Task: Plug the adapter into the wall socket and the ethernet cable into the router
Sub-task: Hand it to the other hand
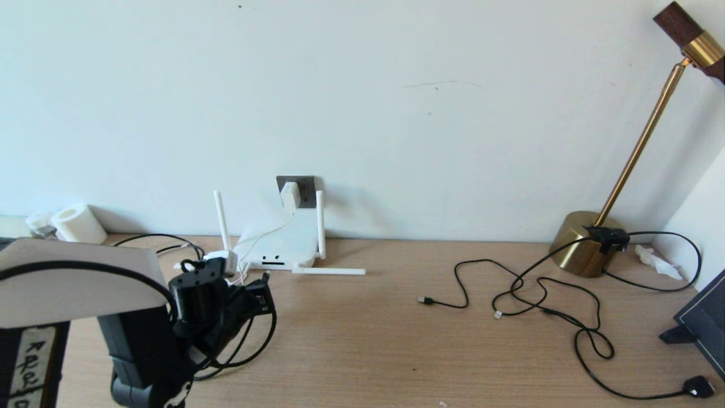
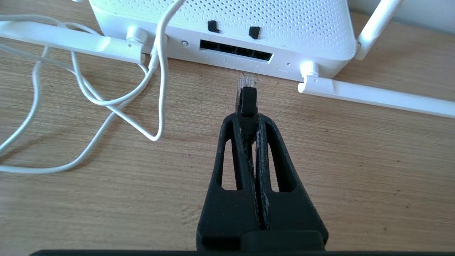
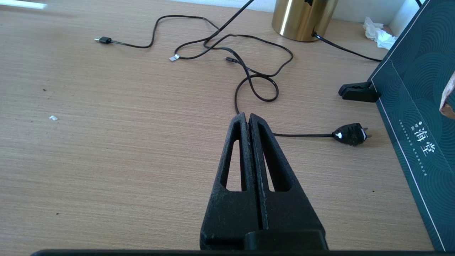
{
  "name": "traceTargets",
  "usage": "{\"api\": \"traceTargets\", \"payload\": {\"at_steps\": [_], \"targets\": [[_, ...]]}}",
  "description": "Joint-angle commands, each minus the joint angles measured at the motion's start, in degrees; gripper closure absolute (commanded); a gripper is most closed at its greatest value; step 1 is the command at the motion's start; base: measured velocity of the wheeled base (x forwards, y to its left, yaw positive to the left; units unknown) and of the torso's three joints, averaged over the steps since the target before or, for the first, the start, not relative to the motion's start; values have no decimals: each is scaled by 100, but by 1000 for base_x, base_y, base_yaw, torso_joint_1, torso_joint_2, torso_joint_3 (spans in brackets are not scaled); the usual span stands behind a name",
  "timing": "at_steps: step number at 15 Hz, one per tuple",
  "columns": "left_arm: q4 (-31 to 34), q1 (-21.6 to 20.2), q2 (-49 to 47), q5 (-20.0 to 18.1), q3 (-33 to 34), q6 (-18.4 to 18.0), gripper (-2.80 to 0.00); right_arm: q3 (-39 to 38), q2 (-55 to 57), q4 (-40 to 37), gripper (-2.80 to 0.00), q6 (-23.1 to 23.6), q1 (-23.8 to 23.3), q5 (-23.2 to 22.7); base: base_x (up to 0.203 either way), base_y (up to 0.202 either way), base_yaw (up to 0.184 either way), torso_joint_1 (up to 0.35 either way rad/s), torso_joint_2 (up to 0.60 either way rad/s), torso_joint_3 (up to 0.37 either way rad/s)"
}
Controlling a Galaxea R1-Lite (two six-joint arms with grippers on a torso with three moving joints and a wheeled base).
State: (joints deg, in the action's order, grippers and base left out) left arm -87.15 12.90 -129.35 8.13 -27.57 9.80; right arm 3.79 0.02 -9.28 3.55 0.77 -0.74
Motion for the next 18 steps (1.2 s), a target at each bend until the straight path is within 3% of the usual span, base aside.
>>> {"api": "traceTargets", "payload": {"at_steps": [1,7,16,18], "targets": [[-51,-31,-223,-31,-168,21,0,-1,-2,-4,0,6,2,-5,0,0,0,0,0,0],[-52,-976,-195,-1373,-166,24,0,-1,-2,-4,0,6,2,-5,0,0,0,0,0,0],[-51,-1183,32,-1554,-223,-321,0,-1,-2,-4,0,6,2,-5,0,0,0,0,0,0],[-51,-1316,34,-1894,-214,-318,0,-1,-2,-4,0,6,2,-5,0,0,0,0,0,0]]}}
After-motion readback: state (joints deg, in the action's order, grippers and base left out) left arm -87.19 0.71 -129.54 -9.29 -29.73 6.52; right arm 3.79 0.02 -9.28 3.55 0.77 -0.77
